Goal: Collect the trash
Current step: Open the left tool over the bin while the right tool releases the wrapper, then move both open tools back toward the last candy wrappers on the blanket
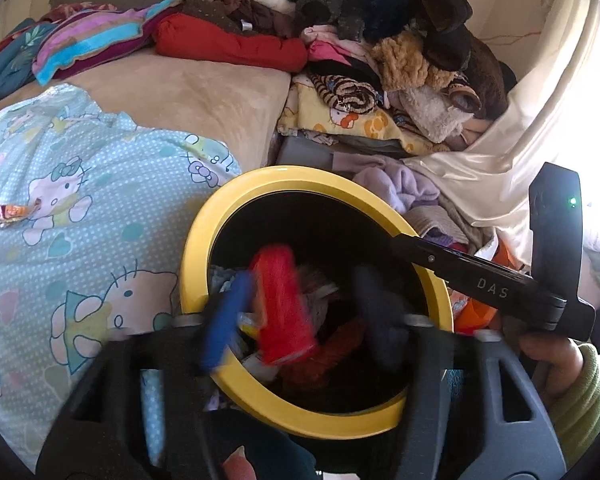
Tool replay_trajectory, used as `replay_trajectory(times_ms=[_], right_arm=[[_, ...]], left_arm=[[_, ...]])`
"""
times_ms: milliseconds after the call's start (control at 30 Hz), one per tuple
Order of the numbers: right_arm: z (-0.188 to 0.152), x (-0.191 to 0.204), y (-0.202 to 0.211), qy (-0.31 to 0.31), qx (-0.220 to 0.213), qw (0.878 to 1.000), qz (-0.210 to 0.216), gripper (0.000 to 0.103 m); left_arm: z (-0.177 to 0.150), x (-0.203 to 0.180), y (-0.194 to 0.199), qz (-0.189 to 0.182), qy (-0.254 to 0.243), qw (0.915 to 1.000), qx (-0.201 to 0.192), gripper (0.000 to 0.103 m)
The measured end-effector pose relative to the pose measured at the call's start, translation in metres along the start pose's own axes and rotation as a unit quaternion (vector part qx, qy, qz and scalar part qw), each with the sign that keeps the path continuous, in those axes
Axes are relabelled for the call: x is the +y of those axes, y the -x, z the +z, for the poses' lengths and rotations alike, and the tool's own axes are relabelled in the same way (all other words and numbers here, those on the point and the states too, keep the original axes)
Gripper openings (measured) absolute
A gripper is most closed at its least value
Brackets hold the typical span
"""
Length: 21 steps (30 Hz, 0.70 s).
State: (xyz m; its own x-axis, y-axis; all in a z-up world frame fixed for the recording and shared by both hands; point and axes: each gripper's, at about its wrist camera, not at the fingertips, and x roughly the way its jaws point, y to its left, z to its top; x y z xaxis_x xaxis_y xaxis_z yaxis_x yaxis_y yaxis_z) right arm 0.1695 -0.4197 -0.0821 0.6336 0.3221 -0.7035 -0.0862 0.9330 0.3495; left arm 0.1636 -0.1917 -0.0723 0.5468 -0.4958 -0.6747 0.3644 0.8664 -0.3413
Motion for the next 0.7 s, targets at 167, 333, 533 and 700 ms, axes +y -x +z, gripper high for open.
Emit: replay_trajectory(times_ms=[167, 333, 533, 700], right_arm=[[0.003, 0.004, 0.010, 0.000, -0.030, 1.000, 0.001, 0.054], [0.007, 0.017, 0.021, 0.015, -0.063, 0.998, 0.005, 0.066], [0.010, 0.039, 0.032, 0.038, -0.095, 0.995, 0.013, 0.074], [0.010, 0.062, 0.034, 0.061, -0.106, 0.992, 0.020, 0.077]], left_arm=[[-0.001, 0.004, 0.014, 0.007, 0.005, 0.9997, -0.023, 0.086], [0.001, 0.008, 0.030, 0.026, 0.006, 0.9983, -0.051, 0.092], [0.003, 0.021, 0.055, 0.062, 0.007, 0.9941, -0.089, 0.092], [0.004, 0.035, 0.074, 0.090, 0.005, 0.9894, -0.113, 0.092]])
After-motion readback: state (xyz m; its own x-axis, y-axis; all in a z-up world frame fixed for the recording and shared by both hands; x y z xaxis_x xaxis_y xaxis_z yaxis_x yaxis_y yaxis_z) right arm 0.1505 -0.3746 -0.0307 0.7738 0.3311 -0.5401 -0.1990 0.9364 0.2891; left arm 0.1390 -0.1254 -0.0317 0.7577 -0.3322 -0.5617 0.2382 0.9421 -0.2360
